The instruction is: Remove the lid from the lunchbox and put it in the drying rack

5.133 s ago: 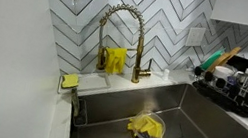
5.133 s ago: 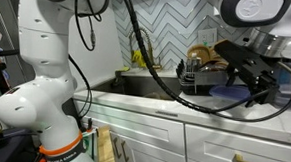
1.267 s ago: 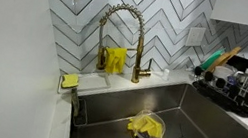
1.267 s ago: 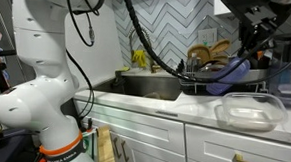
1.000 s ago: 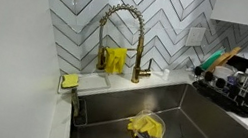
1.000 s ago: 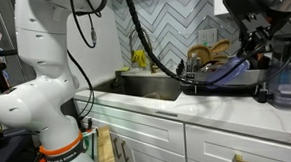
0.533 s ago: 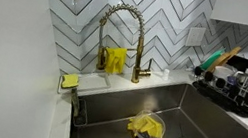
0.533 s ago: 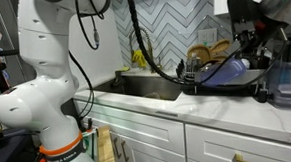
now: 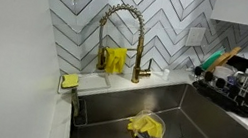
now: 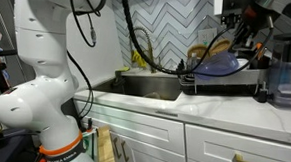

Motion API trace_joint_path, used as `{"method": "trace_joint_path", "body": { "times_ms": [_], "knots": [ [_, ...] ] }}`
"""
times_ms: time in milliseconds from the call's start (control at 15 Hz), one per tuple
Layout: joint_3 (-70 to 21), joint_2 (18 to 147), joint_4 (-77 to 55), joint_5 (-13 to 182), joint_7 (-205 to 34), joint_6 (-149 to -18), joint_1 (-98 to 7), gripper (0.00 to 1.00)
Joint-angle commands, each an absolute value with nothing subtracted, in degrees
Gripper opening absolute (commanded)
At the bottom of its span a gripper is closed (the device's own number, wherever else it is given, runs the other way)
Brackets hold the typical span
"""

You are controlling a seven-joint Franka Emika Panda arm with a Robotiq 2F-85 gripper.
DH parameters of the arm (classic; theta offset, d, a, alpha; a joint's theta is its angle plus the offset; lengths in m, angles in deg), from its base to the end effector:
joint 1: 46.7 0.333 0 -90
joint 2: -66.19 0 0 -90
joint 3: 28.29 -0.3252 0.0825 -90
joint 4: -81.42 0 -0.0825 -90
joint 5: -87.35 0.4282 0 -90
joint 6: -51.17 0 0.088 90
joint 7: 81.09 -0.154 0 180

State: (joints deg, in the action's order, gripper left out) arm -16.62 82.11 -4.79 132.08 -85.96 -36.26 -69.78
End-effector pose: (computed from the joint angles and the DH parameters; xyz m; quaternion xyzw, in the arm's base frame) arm 0.6120 -0.2729 0.4844 -0.8626 0.3430 0.0213 0.3712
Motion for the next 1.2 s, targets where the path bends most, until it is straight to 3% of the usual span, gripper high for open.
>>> {"method": "trace_joint_path", "body": {
  "times_ms": [0,667,1133],
  "knots": [
    [-15.0,80.9,-5.8,131.3,-91.8,-37.1,-68.1,0.01],
    [-13.2,72.7,-12.5,124.3,-118.8,-30.5,-65.2,0.01],
    [-13.3,71.4,-14.1,125.3,-120.5,-29.2,-64.8,0.03]
  ]
}}
